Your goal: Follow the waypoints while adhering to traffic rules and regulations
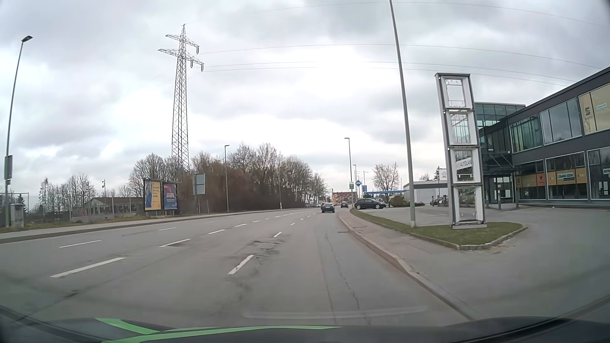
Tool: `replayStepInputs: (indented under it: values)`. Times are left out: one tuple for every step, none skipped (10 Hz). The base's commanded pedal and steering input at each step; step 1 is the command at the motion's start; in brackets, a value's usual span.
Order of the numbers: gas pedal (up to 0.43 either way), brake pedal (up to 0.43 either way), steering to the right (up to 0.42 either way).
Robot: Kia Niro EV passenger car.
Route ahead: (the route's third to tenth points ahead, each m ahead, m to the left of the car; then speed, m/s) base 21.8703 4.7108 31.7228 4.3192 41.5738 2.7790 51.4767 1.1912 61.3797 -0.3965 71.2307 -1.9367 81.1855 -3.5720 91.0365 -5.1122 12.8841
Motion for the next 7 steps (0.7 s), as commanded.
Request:
replayStepInputs:
  values:
    - [0.079,0.0,0.008]
    - [0.079,0.0,0.008]
    - [0.079,0.0,0.008]
    - [0.079,0.0,0.008]
    - [0.079,0.0,0.008]
    - [0.079,0.0,0.008]
    - [0.079,0.0,0.008]
